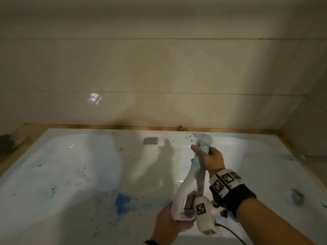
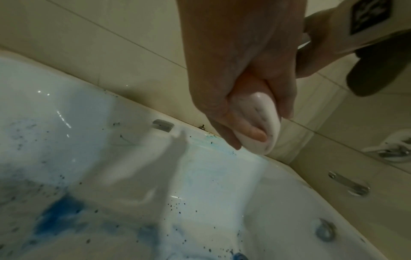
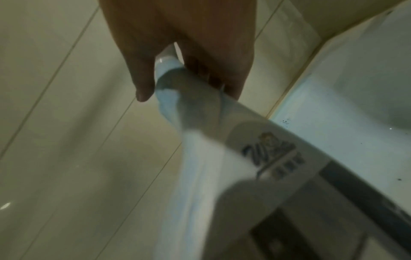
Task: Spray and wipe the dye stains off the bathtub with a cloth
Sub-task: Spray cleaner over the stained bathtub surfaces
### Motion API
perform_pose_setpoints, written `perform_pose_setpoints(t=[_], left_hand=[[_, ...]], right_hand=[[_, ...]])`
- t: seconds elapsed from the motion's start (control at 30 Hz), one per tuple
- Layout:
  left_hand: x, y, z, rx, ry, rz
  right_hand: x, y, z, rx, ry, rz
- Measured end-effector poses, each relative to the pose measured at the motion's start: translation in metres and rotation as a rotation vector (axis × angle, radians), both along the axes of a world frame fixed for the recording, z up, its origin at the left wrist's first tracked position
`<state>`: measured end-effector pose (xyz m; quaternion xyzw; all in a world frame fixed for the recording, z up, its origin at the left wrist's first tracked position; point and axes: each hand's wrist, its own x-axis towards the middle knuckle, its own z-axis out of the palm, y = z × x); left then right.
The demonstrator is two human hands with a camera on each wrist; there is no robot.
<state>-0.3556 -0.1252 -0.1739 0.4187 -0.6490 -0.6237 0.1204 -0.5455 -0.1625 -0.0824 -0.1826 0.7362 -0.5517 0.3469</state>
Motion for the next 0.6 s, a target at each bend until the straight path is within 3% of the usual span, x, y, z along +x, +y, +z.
perform_pose_setpoints(t=[0.27, 0.4, 0.53, 0.6], left_hand=[[0.054, -0.062, -0.011, -0.002, 0.024, -0.048], [0.038, -0.099, -0.016, 0.137, 0.029, -0.111], [0.024, -0.158, -0.014, 0.232, -0.038, -0.337], [0.025, -0.202, -0.009, 0.181, -0.07, -0.222]], right_hand=[[0.054, -0.058, 0.004, -0.047, -0.183, -0.128], [0.042, -0.081, 0.009, -0.105, -0.192, -0.232], [0.013, -0.102, 0.0, -0.15, -0.17, -0.377], [-0.002, -0.112, -0.011, -0.114, -0.109, -0.379]])
